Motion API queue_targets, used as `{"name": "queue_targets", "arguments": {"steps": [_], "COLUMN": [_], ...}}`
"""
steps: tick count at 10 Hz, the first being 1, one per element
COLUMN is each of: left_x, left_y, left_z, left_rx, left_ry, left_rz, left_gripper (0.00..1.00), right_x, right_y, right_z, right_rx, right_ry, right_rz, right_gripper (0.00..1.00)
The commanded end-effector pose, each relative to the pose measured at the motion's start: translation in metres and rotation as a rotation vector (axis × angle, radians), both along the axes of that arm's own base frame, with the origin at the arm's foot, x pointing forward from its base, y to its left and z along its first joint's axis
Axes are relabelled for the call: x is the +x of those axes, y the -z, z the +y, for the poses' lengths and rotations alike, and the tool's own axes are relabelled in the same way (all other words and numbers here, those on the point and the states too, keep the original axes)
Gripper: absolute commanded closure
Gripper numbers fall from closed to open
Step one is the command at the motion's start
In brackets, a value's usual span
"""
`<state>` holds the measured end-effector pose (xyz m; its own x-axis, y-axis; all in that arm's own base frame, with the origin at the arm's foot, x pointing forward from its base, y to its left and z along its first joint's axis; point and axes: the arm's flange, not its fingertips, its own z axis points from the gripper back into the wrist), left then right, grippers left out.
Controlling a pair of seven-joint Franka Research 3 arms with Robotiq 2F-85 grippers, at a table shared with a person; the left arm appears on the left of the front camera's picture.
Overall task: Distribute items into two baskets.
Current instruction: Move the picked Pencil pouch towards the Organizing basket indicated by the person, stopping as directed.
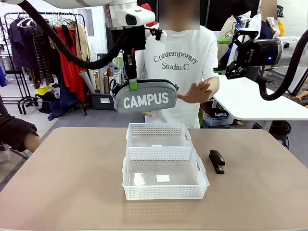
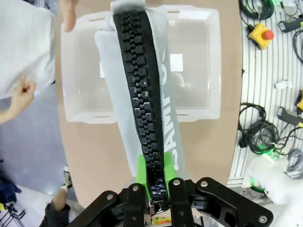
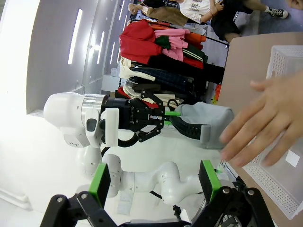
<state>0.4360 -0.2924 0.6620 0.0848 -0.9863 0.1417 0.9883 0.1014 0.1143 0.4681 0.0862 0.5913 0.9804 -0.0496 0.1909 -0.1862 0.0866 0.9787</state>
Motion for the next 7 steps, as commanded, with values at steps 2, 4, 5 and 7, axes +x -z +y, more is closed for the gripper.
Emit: {"name": "queue_targets", "arguments": {"steps": [2,4,5,7], "left_x": [-0.0072,-0.0093,-0.0095,-0.0050], "left_y": [0.0130,0.0172,0.0161,0.0159], "left_z": [-0.0016,-0.0040,-0.0057,-0.0087], "left_rx": [-0.006,-0.006,-0.011,0.015], "left_ry": [0.044,0.050,0.028,0.024], "left_rz": [0.007,0.020,0.012,0.023], "left_gripper": [1.00,1.00,1.00,1.00], "right_x": [-0.0008,-0.0008,-0.0008,-0.0008], "right_y": [-0.0021,-0.0021,-0.0021,-0.0021], "right_z": [-0.0005,-0.0005,-0.0005,-0.0005], "right_rx": [0.002,0.002,0.002,0.002], "right_ry": [-0.001,-0.001,-0.001,-0.001], "right_rz": [-0.004,-0.004,-0.004,-0.004], "right_gripper": [0.00,0.00,0.00,0.00]}}
